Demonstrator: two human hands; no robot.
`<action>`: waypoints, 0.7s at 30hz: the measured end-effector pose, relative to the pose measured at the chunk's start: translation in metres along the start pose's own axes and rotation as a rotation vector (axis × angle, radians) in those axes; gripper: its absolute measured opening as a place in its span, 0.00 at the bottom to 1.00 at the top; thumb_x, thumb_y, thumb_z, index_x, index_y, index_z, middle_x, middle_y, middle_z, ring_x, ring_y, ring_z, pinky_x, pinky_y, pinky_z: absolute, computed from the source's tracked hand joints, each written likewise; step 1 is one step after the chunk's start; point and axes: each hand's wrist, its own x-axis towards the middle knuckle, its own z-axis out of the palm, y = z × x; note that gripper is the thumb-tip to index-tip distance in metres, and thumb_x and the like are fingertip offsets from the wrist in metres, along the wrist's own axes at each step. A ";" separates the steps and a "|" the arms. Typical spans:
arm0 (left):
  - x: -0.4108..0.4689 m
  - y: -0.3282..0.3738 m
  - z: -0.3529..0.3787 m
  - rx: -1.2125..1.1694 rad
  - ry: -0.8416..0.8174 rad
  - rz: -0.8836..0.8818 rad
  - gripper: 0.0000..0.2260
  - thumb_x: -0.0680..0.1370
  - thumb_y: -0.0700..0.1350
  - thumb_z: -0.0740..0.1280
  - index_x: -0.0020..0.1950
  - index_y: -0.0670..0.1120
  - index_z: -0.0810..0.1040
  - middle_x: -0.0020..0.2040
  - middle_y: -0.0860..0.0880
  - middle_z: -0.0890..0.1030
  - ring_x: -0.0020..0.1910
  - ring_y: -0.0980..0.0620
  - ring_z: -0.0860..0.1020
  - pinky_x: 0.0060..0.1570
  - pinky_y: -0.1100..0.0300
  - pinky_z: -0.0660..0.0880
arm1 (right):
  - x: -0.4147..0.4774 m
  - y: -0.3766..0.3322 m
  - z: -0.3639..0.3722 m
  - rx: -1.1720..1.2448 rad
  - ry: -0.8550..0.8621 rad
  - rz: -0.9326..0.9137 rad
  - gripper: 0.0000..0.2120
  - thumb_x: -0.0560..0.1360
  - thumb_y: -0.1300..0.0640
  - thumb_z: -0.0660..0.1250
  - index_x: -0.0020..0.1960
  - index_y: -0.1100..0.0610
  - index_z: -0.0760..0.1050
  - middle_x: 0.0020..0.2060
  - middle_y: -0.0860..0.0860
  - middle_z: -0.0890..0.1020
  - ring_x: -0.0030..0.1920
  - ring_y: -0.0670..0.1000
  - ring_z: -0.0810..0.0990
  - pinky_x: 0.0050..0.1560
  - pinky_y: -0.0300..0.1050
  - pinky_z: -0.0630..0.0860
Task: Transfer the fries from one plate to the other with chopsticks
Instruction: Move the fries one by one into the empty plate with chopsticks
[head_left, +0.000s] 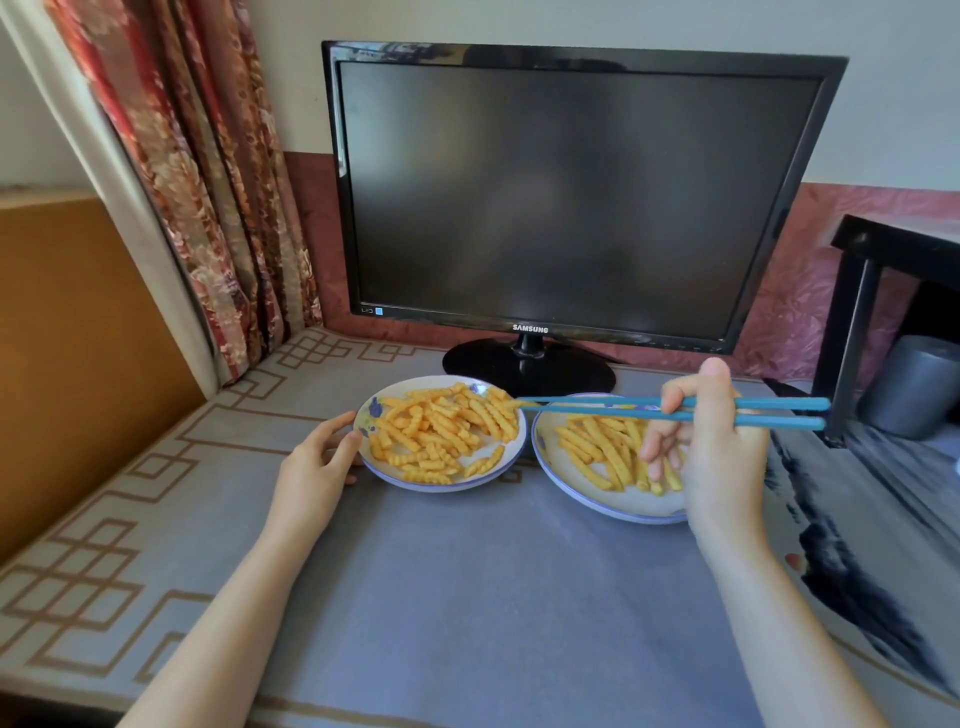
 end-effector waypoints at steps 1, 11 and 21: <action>0.000 0.000 0.000 0.002 -0.002 0.000 0.14 0.81 0.43 0.60 0.66 0.46 0.74 0.49 0.48 0.82 0.38 0.56 0.77 0.31 0.77 0.71 | 0.002 -0.002 -0.003 0.008 0.038 -0.014 0.22 0.83 0.52 0.52 0.33 0.58 0.67 0.17 0.53 0.71 0.16 0.52 0.65 0.19 0.35 0.60; -0.002 0.003 0.000 0.001 -0.003 0.001 0.14 0.81 0.43 0.60 0.66 0.46 0.74 0.49 0.49 0.81 0.38 0.59 0.77 0.30 0.77 0.71 | 0.017 0.009 -0.022 -0.153 0.186 -0.070 0.21 0.82 0.49 0.52 0.33 0.56 0.68 0.17 0.55 0.72 0.16 0.52 0.64 0.20 0.39 0.61; -0.002 0.003 0.000 0.001 0.002 -0.004 0.14 0.81 0.42 0.60 0.66 0.46 0.74 0.49 0.49 0.81 0.38 0.57 0.77 0.31 0.78 0.71 | 0.016 0.005 -0.024 -0.129 0.095 -0.059 0.20 0.82 0.52 0.53 0.34 0.57 0.69 0.17 0.55 0.72 0.16 0.52 0.63 0.20 0.38 0.61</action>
